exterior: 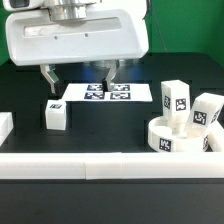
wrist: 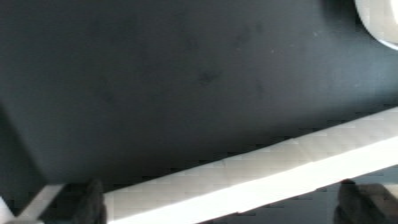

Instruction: Assemble stool

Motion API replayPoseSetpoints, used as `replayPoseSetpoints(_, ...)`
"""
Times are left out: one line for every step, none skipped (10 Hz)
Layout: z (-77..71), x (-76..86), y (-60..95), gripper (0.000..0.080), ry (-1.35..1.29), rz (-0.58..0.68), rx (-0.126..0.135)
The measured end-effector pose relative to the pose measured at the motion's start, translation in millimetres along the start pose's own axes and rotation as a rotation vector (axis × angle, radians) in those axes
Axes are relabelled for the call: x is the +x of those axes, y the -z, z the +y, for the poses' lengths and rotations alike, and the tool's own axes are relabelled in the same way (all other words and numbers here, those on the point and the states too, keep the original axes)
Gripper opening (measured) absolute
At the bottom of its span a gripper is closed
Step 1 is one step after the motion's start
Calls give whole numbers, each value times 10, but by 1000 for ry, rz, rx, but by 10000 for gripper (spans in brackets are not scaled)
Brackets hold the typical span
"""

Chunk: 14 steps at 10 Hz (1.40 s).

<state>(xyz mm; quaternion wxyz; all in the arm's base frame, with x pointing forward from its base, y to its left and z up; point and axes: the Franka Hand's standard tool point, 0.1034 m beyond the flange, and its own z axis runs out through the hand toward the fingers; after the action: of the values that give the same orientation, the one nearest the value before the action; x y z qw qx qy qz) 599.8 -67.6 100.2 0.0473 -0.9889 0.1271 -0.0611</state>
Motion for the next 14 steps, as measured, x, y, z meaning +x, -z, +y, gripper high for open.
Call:
replayPoseSetpoints(-16, -4, -4, 649, 74, -1, 1)
replayPoseSetpoints(-4, -3, -3, 649, 117, -1, -1)
replayPoseSetpoints(18, -11, -14, 649, 203, -4, -3)
replayPoseSetpoints(81, -53, -64, 649, 268, -14, -6)
replayPoseSetpoints(217, -111, -125, 649, 332, 6, -29)
replayPoseSetpoints(397, -243, -208, 649, 341, 16, -54)
replayPoseSetpoints(557, -311, -261, 649, 348, 16, -70)
replayPoseSetpoints(700, -355, -307, 649, 353, 20, -87)
replayPoseSetpoints(790, -382, -337, 649, 346, 8, -88)
replayPoseSetpoints(741, -379, -336, 649, 333, -9, -80)
replayPoseSetpoints(739, -386, -343, 649, 329, -14, -79)
replayPoseSetpoints(709, -428, -361, 649, 317, -50, -64)
replayPoseSetpoints(656, -466, -377, 649, 295, -128, -49)
replayPoseSetpoints(676, -450, -410, 649, 257, -169, -67)
